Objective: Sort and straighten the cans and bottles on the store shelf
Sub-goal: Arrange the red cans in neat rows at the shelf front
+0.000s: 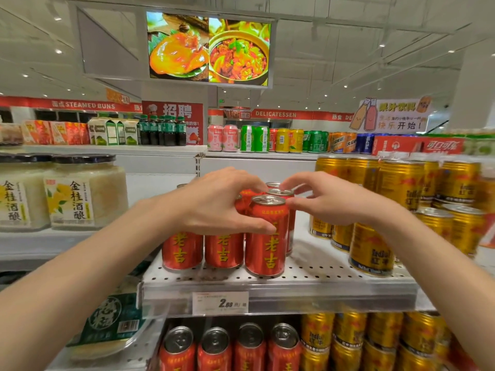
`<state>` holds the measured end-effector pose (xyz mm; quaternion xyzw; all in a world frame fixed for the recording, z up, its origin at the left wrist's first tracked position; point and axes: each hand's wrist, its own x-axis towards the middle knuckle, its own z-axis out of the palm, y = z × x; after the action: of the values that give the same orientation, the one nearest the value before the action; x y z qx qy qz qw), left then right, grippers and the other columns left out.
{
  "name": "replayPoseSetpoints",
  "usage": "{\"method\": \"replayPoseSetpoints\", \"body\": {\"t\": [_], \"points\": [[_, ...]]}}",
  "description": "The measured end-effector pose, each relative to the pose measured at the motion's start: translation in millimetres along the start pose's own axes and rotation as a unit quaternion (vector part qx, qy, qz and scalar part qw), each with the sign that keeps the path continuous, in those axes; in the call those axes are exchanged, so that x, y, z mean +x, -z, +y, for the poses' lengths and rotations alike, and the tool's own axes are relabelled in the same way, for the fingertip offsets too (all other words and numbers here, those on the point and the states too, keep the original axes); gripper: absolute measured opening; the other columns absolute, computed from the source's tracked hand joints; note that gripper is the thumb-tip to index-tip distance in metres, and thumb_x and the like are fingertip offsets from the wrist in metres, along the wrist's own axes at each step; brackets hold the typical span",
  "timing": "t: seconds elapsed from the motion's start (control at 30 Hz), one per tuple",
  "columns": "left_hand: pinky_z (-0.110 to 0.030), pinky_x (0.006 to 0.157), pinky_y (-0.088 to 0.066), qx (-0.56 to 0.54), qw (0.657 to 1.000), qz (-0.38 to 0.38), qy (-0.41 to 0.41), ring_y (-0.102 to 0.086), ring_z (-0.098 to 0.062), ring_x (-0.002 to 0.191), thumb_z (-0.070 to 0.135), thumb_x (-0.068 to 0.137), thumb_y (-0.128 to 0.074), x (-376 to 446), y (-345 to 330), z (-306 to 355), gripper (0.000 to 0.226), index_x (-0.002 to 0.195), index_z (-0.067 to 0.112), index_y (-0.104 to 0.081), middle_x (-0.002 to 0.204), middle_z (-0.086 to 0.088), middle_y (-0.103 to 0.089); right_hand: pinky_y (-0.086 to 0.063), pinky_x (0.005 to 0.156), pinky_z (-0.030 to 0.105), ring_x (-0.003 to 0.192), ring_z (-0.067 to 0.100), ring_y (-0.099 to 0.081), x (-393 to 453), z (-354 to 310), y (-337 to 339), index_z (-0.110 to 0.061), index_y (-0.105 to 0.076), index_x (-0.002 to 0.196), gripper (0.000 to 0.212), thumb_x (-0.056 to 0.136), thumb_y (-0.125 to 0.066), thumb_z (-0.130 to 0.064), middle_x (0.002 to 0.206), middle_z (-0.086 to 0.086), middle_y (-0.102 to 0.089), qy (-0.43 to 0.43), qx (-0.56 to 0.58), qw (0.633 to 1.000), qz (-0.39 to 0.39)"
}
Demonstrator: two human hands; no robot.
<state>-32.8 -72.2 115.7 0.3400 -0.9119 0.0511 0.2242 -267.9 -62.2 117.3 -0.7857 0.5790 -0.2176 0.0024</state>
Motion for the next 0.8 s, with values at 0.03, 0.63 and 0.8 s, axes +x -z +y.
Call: {"method": "replayPoseSetpoints", "body": {"t": [0.03, 0.63, 0.8], "points": [[-0.033, 0.101, -0.046, -0.013, 1.000, -0.006, 0.008, -0.055, -0.005, 0.116, 0.071, 0.075, -0.068, 3, -1, 2, 0.068, 0.134, 0.037, -0.057, 0.130, 0.015, -0.062, -0.054, 0.099, 0.036, 0.117, 0.010, -0.060, 2, 2, -4, -0.030, -0.058, 0.134, 0.037, 0.098, -0.061, -0.039, 0.134, -0.007, -0.062, -0.004, 0.012, 1.000, 0.000], [-0.034, 0.098, -0.053, -0.061, 0.996, -0.006, 0.059, -0.062, -0.008, 0.111, 0.063, 0.079, -0.071, 6, -11, 3, 0.063, 0.133, 0.034, -0.060, 0.126, 0.012, -0.066, -0.058, 0.093, 0.042, 0.106, 0.011, -0.067, -18, 22, 12, -0.035, -0.067, 0.113, 0.020, 0.093, -0.067, -0.037, 0.120, -0.011, -0.065, -0.043, 0.141, 0.989, 0.015], [-0.036, 0.098, -0.051, -0.022, 0.998, -0.010, 0.056, -0.061, -0.010, 0.113, 0.066, 0.081, -0.065, 11, -14, 1, 0.066, 0.137, 0.031, -0.056, 0.130, 0.010, -0.065, -0.059, 0.092, 0.037, 0.109, 0.010, -0.066, -26, 23, 15, -0.037, -0.062, 0.120, 0.028, 0.093, -0.066, -0.043, 0.126, -0.013, -0.061, -0.059, 0.142, 0.988, -0.016]]}}
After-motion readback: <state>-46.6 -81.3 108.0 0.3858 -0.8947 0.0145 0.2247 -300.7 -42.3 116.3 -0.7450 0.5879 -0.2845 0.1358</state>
